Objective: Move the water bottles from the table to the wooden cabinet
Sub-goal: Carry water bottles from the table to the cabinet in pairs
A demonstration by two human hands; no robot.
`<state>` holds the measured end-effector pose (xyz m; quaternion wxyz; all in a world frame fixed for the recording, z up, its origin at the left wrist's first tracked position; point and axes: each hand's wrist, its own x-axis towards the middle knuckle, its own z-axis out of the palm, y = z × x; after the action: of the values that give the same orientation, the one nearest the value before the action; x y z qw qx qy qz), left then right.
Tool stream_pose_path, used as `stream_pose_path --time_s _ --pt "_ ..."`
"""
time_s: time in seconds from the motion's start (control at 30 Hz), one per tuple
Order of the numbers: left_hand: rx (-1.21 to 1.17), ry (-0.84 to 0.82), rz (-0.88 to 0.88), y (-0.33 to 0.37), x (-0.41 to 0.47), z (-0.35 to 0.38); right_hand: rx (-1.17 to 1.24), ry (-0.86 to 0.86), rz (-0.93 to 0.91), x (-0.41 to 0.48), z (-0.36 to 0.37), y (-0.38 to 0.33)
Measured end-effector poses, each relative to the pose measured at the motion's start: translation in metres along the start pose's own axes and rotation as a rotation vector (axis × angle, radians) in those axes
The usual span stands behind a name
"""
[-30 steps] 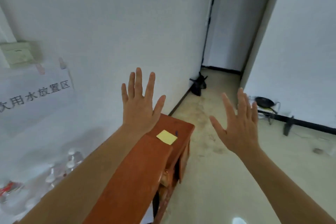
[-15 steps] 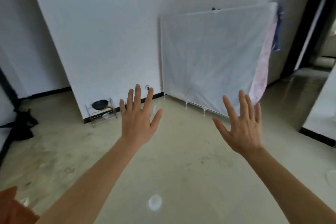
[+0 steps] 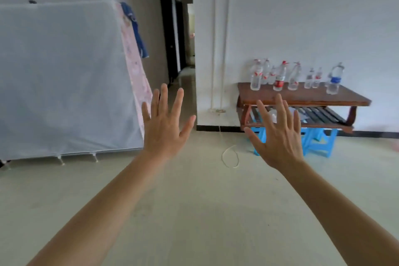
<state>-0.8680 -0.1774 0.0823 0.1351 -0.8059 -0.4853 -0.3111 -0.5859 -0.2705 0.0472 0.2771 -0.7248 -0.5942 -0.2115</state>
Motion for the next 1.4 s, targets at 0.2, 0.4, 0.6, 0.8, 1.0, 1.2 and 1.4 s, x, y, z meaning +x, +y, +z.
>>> stream_pose_path --time_s 0.2,0.4,0.6,0.8,1.0,1.2,1.4 --pt "-0.187 -0.011 0.225 0.14 0.13 0.101 -0.203 0.099 0.136 0.035 -0.015 0.149" --pt "-0.278 -0.085 0.378 0.289 0.206 0.208 -0.31 0.145 0.298 0.044 -0.003 0.295" --pt "-0.285 -0.127 0.378 0.42 0.29 0.313 -0.36 0.081 0.317 0.106 0.03 0.46" --pt "-0.193 -0.122 0.349 0.488 0.378 0.375 -0.358 0.007 0.249 0.205 0.057 0.566" --pt "-0.135 -0.127 0.361 0.526 0.443 0.456 -0.358 -0.033 0.205 0.269 0.114 0.659" --pt "-0.197 -0.107 0.364 0.573 0.532 0.561 -0.35 -0.048 0.242 0.351 0.185 0.749" --pt "-0.204 -0.167 0.356 0.619 0.641 0.656 -0.41 -0.071 0.249 0.442 0.231 0.839"
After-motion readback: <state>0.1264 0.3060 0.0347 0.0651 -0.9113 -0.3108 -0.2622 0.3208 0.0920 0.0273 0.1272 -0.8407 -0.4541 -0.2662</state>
